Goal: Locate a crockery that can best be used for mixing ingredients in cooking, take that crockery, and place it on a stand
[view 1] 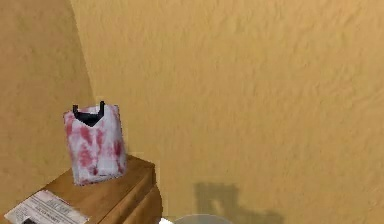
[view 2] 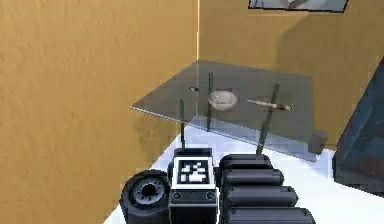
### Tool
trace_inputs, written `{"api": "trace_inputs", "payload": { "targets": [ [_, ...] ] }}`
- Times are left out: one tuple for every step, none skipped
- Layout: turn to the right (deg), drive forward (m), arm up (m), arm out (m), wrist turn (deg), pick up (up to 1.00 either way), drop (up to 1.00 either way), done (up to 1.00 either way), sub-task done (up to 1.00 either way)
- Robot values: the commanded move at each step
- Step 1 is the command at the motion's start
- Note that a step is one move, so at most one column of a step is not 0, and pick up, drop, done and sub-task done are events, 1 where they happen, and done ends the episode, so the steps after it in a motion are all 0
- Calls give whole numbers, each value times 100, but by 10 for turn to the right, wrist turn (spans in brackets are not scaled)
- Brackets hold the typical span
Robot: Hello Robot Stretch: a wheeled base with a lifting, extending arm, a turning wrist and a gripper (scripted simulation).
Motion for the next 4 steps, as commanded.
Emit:
{"api": "trace_inputs", "payload": {
  "targets": [
    [450,0,0,0,0,0,0,0,0],
    [450,0,0,0,0,0,0,0,0],
    [450,0,0,0,0,0,0,0,0],
    [30,0,0,0,0,0,0,0,0]
  ]
}}
